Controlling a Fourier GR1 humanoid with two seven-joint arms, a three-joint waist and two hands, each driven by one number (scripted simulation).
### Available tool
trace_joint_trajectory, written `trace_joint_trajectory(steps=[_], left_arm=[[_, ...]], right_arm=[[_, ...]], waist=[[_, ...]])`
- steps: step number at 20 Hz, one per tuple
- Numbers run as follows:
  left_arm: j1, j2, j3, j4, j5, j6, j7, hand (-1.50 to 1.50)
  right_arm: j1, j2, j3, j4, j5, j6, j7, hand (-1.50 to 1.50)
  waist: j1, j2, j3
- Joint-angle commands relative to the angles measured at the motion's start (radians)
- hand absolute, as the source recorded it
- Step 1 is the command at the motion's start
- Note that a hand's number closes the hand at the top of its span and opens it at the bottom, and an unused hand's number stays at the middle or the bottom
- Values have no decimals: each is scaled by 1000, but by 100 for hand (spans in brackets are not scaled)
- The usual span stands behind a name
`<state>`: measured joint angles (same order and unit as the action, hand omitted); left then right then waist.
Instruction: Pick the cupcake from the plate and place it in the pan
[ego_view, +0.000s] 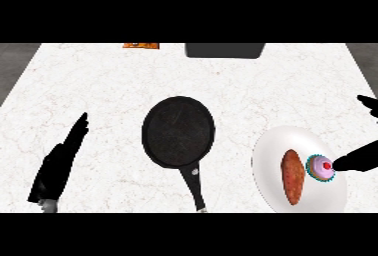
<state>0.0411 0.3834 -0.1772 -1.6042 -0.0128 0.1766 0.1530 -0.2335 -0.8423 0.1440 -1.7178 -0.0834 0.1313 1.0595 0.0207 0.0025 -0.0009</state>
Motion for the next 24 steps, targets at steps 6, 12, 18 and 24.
trace_joint_trajectory(steps=[6, 12, 18, 24], left_arm=[[1, -4, 40, 51, 12, -33, -44, 0], [17, -27, 9, -9, -35, -14, 3, 0], [63, -40, 14, 15, -51, -11, -56, 0], [16, -51, 38, 40, -46, -26, -38, 0]], right_arm=[[-133, 16, 109, 126, -56, 144, 184, -150], [-182, 73, 163, 228, -44, 136, 177, -150], [-192, 77, 221, 229, -51, 145, 257, -150], [-200, 102, 269, 234, -18, 115, 281, -150]], waist=[[-2, 1, 0], [-1, 0, 1], [-2, -1, 0], [-12, -1, 0]])
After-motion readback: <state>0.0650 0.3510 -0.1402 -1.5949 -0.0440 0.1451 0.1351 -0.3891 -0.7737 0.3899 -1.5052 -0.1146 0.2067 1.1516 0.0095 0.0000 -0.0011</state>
